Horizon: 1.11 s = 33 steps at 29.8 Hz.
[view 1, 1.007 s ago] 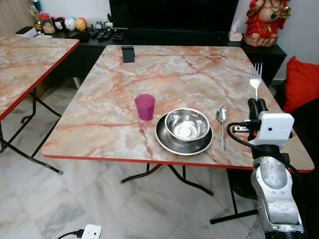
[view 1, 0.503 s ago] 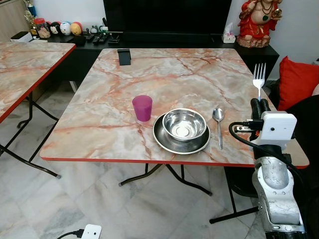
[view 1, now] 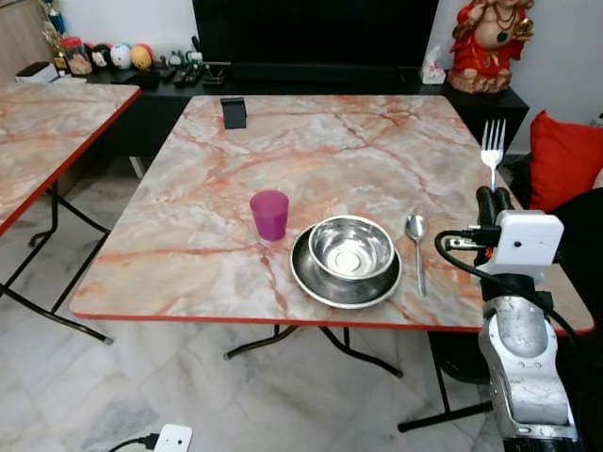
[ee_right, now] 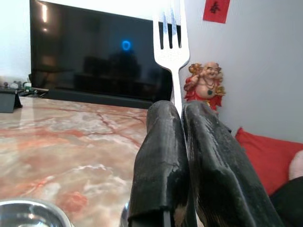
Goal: Setting the table
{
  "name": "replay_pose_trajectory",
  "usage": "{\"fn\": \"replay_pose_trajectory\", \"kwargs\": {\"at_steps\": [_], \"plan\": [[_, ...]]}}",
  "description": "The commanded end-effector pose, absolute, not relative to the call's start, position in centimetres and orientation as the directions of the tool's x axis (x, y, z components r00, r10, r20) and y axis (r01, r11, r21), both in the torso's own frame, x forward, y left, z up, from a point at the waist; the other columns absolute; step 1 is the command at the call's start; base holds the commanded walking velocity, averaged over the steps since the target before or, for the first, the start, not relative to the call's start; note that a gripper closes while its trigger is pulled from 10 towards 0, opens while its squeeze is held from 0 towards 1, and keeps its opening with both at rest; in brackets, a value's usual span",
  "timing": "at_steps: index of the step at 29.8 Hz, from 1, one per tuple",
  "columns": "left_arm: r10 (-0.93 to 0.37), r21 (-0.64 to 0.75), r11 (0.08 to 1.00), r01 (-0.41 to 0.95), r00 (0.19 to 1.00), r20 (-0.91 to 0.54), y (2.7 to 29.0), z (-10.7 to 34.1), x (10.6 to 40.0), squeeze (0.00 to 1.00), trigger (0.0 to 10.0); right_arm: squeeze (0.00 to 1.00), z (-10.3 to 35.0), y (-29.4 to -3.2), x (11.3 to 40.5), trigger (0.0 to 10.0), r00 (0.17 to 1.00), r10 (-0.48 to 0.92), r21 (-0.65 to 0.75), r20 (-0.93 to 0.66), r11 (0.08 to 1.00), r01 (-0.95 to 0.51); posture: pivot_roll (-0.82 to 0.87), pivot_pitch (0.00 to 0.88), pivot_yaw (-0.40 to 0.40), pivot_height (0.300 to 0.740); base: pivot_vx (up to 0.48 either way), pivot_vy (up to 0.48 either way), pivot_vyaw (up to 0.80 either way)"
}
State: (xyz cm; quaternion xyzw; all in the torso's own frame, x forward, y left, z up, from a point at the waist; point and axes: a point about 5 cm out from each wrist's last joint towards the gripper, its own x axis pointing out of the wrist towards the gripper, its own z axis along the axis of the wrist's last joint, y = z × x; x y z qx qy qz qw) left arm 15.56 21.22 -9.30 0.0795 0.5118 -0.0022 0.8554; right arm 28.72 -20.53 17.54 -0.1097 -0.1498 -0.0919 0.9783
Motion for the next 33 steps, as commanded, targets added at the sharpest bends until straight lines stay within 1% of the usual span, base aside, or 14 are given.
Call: {"fn": "replay_pose_trajectory", "kwargs": {"at_steps": [1, 18, 21, 26, 28, 30, 33], "plan": [[0.078, 0.134, 0.987, 0.087, 0.467, -0.881, 21.2, -9.4, 15.4, 0.0, 10.0, 0.0, 17.8, -20.6, 28.8, 10.0, 0.936, -0.151, -0.183, 0.317, 0.959, 0.217, 0.01, 0.0, -0.01, 0.74, 0.285, 0.0, 0.0], [0.073, 0.131, 0.987, 0.093, 0.468, -0.881, 21.2, -9.4, 15.4, 0.0, 10.0, 0.0, 17.8, -21.0, 28.8, 10.0, 0.939, -0.16, -0.193, 0.305, 0.955, 0.226, 0.0, 0.0, -0.008, 0.74, 0.285, 0.0, 0.0], [0.073, 0.132, 0.987, 0.096, 0.465, -0.882, 21.2, -9.4, 15.3, 0.0, 10.0, 0.0, 17.5, -21.1, 28.9, 10.0, 0.945, -0.169, -0.196, 0.28, 0.954, 0.228, 0.0, 0.0, -0.01, 0.74, 0.26, 0.0, 0.0], [0.073, 0.134, 0.986, 0.103, 0.462, -0.884, 21.2, -9.4, 15.3, 0.0, 10.0, 0.0, 17.3, -21.1, 29.0, 10.0, 0.951, -0.167, -0.197, 0.259, 0.955, 0.221, 0.0, 0.0, -0.012, 0.74, 0.0, 0.0, 0.0], [0.071, 0.133, 0.986, 0.103, 0.462, -0.884, 21.2, -9.4, 15.3, 0.0, 10.0, 0.0, 17.0, -21.3, 29.2, 10.0, 0.954, -0.186, -0.221, 0.235, 0.946, 0.238, 0.0, 0.0, -0.012, 0.74, 0.0, 0.0, 0.0], [0.07, 0.131, 0.986, 0.102, 0.461, -0.885, 21.2, -9.4, 15.3, 0.0, 10.0, 0.0, 16.7, -21.7, 29.3, 10.0, 0.955, -0.206, -0.21, 0.214, 0.945, 0.251, 0.0, 0.0, -0.013, 0.74, 0.0, 0.0, 0.0], [0.068, 0.129, 0.987, 0.101, 0.461, -0.885, 21.1, -9.4, 15.3, 0.0, 10.0, 0.0, 16.1, -22.0, 29.5, 10.0, 0.962, -0.222, -0.257, 0.158, 0.932, 0.257, 0.0, 0.0, -0.012, 0.74, 0.0, 0.0, 0.0]]}}
